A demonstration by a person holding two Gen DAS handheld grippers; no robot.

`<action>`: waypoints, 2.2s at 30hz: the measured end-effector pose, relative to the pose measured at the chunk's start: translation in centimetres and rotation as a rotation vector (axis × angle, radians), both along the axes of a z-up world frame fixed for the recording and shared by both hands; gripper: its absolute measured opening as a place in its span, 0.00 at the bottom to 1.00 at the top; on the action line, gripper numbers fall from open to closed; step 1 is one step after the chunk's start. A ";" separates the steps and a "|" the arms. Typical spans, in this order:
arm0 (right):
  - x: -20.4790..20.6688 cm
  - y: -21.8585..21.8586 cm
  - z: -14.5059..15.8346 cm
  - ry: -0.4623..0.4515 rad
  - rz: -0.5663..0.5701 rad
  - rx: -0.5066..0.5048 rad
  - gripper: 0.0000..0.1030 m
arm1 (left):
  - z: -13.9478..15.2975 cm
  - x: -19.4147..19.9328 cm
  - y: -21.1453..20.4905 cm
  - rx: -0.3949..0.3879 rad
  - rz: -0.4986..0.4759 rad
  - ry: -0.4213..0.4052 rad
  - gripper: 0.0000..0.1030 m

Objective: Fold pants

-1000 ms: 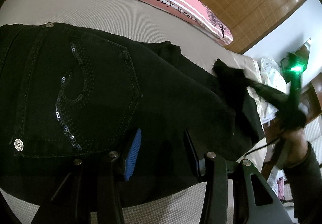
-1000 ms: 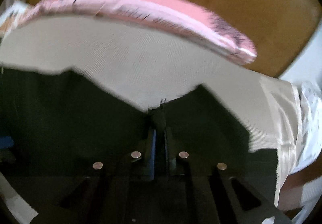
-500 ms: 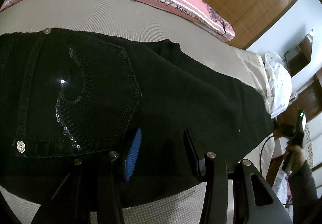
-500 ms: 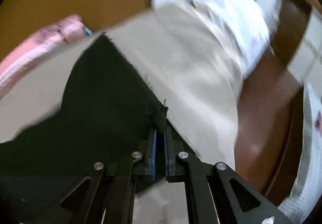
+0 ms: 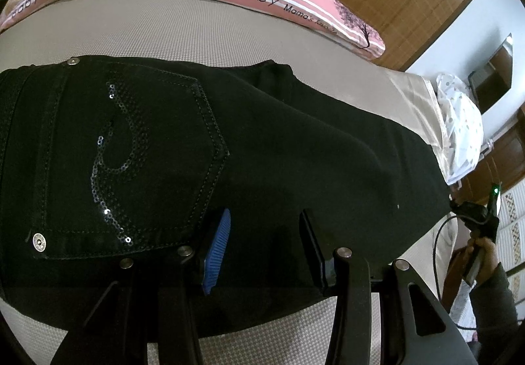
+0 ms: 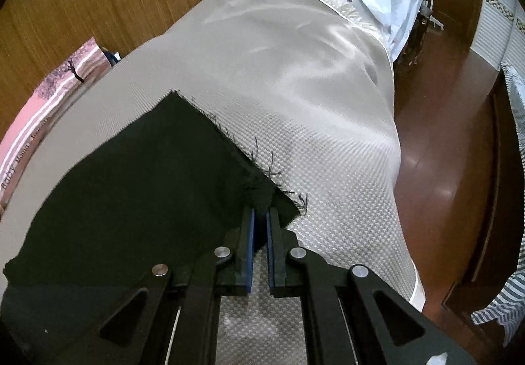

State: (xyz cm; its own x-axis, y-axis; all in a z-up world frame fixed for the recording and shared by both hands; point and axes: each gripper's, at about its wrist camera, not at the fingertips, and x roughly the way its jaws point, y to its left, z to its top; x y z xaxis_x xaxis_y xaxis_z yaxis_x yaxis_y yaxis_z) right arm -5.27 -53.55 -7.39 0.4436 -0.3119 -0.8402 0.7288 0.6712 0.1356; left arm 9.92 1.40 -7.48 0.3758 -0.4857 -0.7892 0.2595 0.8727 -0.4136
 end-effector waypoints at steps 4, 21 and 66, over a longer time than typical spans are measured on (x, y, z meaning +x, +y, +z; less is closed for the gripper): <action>-0.3 -0.5 1.0 0.016 -0.030 0.005 0.24 | -0.1 -0.1 0.0 0.000 0.001 -0.002 0.44; 18.1 29.8 6.1 -0.023 1.087 0.220 0.27 | 1.1 -0.5 3.1 0.107 0.021 -0.059 0.52; 16.9 31.7 0.2 0.041 0.974 0.148 0.43 | 0.8 -3.9 3.9 0.158 -0.022 -0.066 0.52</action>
State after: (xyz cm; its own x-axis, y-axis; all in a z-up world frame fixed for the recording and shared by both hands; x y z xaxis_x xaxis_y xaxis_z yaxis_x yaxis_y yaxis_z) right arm 11.59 -21.85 -7.21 0.4206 0.2840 -0.8617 -0.1281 0.9588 0.2535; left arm 6.03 5.30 -6.68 0.4197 -0.3665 -0.8304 0.3014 0.9192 -0.2534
